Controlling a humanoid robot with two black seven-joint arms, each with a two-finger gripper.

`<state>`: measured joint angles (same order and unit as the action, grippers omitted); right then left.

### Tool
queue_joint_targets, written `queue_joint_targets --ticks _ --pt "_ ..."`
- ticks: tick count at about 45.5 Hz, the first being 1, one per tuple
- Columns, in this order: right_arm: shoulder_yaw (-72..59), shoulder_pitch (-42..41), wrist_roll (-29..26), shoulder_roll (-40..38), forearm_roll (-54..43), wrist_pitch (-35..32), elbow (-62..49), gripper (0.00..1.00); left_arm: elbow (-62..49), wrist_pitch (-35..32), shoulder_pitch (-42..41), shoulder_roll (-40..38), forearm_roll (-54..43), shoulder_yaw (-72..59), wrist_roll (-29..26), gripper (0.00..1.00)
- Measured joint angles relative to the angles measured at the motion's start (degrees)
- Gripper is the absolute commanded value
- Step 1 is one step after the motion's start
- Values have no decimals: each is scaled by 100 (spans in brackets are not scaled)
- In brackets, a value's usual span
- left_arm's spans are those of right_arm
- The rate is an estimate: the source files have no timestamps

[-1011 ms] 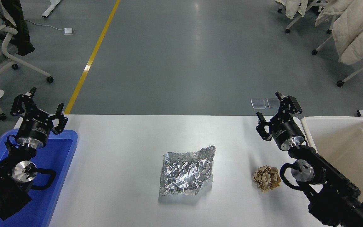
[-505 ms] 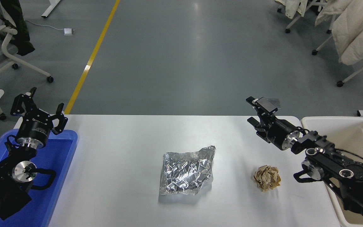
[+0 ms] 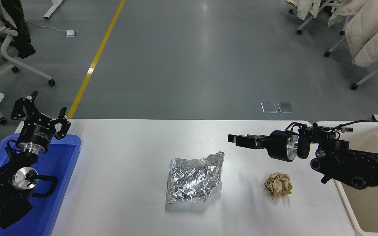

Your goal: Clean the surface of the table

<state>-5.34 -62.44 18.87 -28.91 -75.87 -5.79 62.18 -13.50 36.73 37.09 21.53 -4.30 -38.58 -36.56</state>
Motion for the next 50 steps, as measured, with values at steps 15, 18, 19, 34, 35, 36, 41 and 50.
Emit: queue_joint_targets --ticks 15,18,19,34,35,36,41,50 --pt "-1175 -724 -1159 714 18 -521 -8 100 -1 1 1 0 0 0 0 100" --pt "-1264 -751 -1451 864 200 -627 -78 100 -1 1 1 0 0 0 0 100" --pt "-1285 -757 -1521 904 268 -657 -93 100 -1 1 1 0 0 0 0 100" --pt "-1401 -806 -2619 1481 1774 -995 -407 100 0 1 1 0 0 0 0 100" --pt "-1400 -806 -2704 1544 1922 -1010 -459 100 1 1 1 0 0 0 0 100" --pt "-1400 -805 -2726 1562 1962 -1013 -470 100 1 1 1 0 0 0 0 100" --pt "-1394 -741 -2932 1768 2340 -1044 -650 100 1 1 1 0 0 0 0 100" --pt "-1392 -598 -3145 2112 2819 -1073 -1014 100 1 1 1 0 0 0 0 100"
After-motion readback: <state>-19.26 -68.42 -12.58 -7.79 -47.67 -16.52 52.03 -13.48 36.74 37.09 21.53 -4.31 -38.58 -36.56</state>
